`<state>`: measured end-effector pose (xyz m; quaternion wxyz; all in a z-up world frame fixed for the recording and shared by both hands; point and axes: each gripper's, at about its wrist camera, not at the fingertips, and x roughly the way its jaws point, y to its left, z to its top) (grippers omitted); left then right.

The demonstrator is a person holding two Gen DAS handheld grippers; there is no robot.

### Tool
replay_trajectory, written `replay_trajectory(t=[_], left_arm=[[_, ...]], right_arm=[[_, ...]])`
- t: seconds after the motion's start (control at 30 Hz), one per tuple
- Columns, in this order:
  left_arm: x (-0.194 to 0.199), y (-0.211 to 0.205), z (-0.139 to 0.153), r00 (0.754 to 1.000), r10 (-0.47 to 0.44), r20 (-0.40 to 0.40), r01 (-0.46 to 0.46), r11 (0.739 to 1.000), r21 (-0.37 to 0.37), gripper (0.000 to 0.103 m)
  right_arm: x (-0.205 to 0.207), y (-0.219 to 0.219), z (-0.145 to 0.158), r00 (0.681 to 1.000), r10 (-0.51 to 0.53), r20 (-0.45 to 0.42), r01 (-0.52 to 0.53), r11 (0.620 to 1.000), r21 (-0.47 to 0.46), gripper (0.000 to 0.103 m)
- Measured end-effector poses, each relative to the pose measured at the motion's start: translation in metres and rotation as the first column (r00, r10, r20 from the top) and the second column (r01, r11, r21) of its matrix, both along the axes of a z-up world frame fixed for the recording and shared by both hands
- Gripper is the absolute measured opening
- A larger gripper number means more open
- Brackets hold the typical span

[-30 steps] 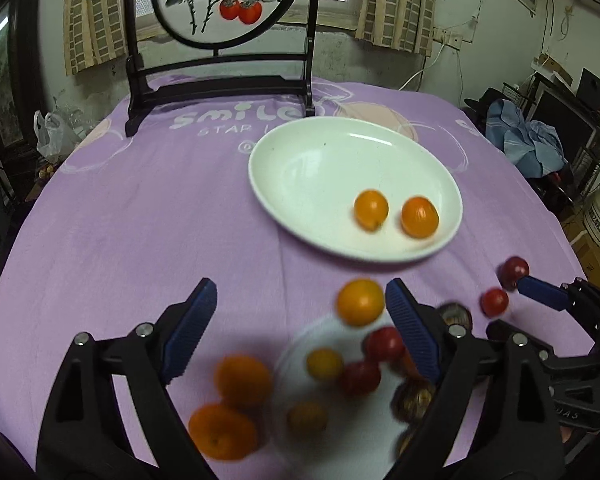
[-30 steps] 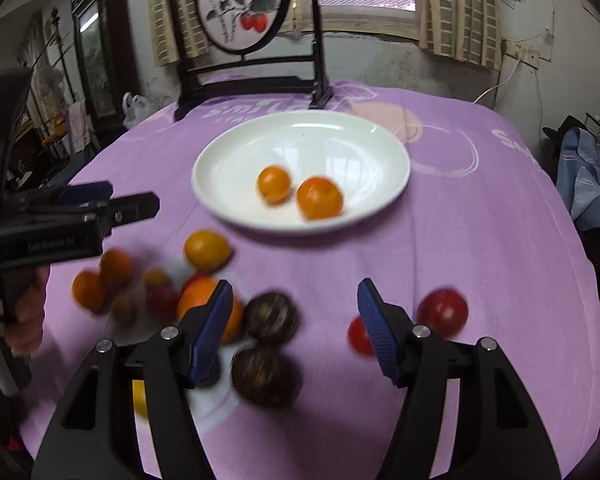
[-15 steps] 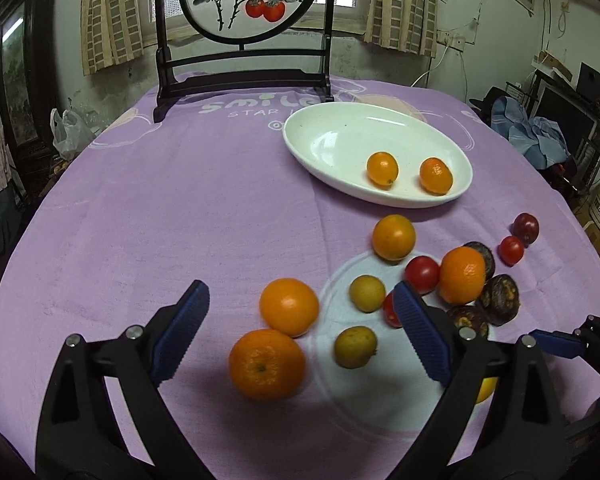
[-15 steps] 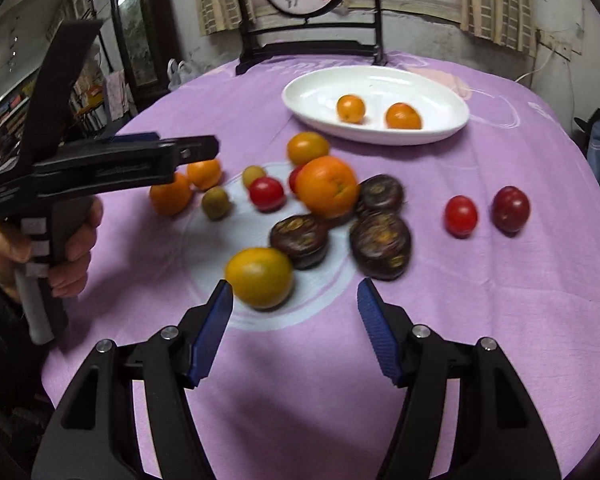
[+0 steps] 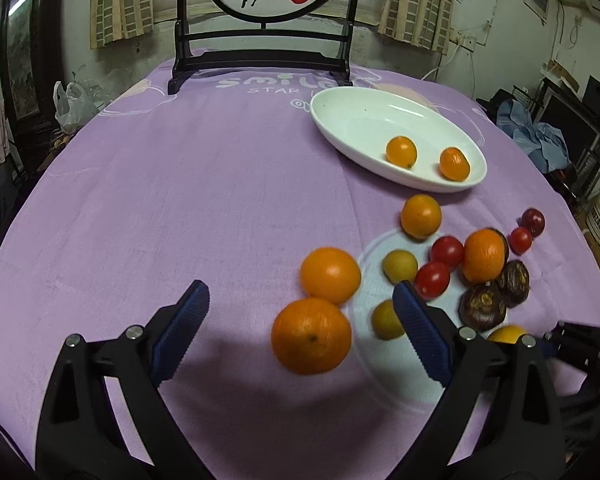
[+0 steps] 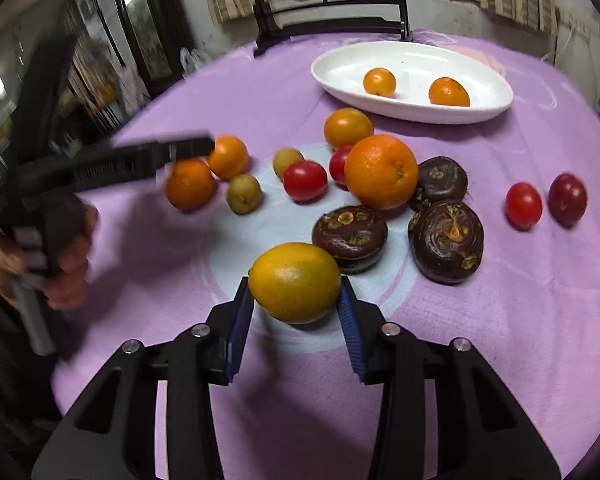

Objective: Organize fruits
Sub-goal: 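Grasp a yellow citrus with the right gripper while the left gripper grasps an orange, then carry both held fruits onto the white plate and open both grippers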

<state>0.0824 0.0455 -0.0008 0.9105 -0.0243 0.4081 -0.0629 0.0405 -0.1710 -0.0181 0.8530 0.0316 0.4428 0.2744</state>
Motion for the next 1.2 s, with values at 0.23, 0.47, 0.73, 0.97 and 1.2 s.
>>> replay_trajectory(t=[0.23,0.47,0.73,0.97,1.2], left_arm=[[-0.008,0.003,-0.024,0.995,-0.044,-0.087,0.045,0.999,0.016,0.095],[0.001,0.004,-0.031,0.991,-0.026,-0.129,0.027,1.0,0.003,0.085],[0.001,-0.01,-0.024,0.993,-0.011,-0.12,0.017,0.998,0.053,0.043],[0.002,-0.027,0.015,0.994,-0.066,-0.089,0.067,0.998,0.007,0.043],[0.057,-0.069,0.06,0.996,-0.092,0.007,0.092,0.995,0.034,0.043]], right_arm=[[-0.006,-0.002,0.008,1.0,0.01,0.026,-0.011,0.999,0.041,0.043],[-0.01,-0.003,0.011,0.999,0.021,0.045,-0.023,0.999,0.047,0.043],[-0.013,-0.003,0.015,0.997,-0.001,0.073,0.001,1.0,0.0,0.043],[-0.004,-0.016,0.043,0.987,-0.03,0.16,0.041,0.997,-0.07,0.043],[0.062,-0.03,0.075,0.957,-0.101,0.272,0.143,0.98,-0.139,0.043]])
